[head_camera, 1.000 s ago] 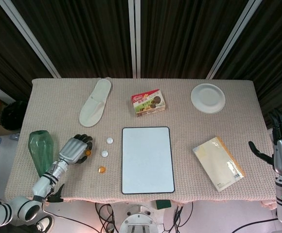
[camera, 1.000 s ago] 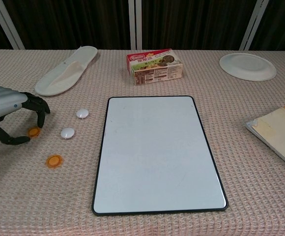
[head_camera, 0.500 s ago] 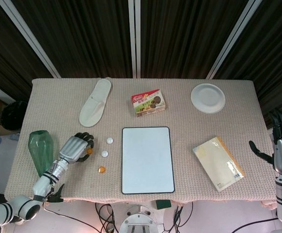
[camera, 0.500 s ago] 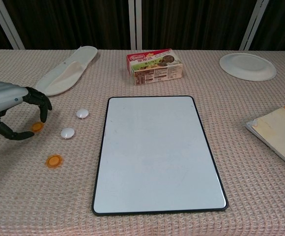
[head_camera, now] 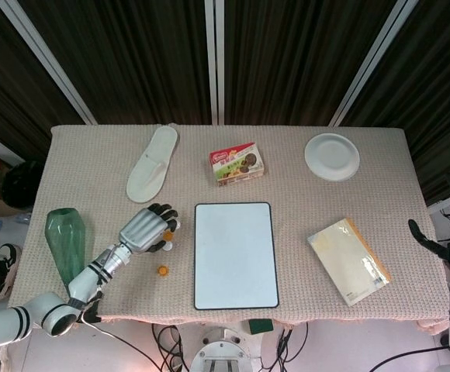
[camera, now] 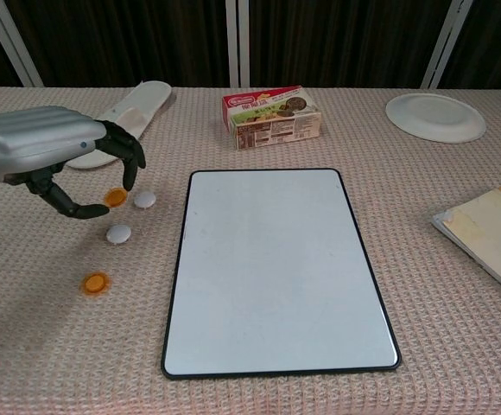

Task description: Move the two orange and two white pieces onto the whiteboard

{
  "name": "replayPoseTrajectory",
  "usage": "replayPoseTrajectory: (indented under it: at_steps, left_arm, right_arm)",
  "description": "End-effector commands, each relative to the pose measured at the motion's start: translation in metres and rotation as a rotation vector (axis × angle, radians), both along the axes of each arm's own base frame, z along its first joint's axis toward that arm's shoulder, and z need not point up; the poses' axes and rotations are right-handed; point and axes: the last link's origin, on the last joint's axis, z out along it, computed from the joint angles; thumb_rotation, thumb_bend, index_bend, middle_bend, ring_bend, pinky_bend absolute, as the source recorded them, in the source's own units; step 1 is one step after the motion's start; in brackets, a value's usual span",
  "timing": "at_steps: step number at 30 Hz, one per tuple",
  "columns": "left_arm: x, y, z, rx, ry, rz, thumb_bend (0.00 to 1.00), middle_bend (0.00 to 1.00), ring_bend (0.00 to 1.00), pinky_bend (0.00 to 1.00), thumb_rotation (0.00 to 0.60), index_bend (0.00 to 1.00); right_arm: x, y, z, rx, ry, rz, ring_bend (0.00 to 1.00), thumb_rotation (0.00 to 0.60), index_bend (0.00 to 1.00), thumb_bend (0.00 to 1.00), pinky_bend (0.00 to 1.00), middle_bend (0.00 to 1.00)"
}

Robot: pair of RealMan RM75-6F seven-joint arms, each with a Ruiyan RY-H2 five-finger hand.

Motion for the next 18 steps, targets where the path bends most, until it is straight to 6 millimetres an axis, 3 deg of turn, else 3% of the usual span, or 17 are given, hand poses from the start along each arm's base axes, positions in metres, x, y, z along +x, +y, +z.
replayPoseTrajectory:
  at_steps: [1, 9, 18]
  left_arm:
    - [0.032, 0.008, -0.01, -0.04, 0.023, -0.073, 0.28, 0.26, 0.18, 0.27, 0.6, 0.52]
    - [0.079, 0.018, -0.046, -0.146, 0.041, -0.128, 0.28, 0.26, 0.18, 0.27, 0.6, 0.52]
    - [0.105, 0.031, -0.076, -0.184, 0.027, -0.133, 0.28, 0.26, 0.18, 0.28, 0.6, 0.53]
  right_arm:
    - [0.001, 0.003, 0.01, -0.036, -0.008, 0.001, 0.0, 0.6, 0.0, 0.2, 0.0, 0.0]
    - [-0.002, 0.013, 0.025, -0.072, -0.007, 0.009, 0.0, 0.6, 0.0, 0.2, 0.0, 0.0]
    - [-0.002, 0.014, 0.022, -0.055, -0.005, 0.011, 0.0, 0.6, 0.0, 0.19, 0.0, 0.0]
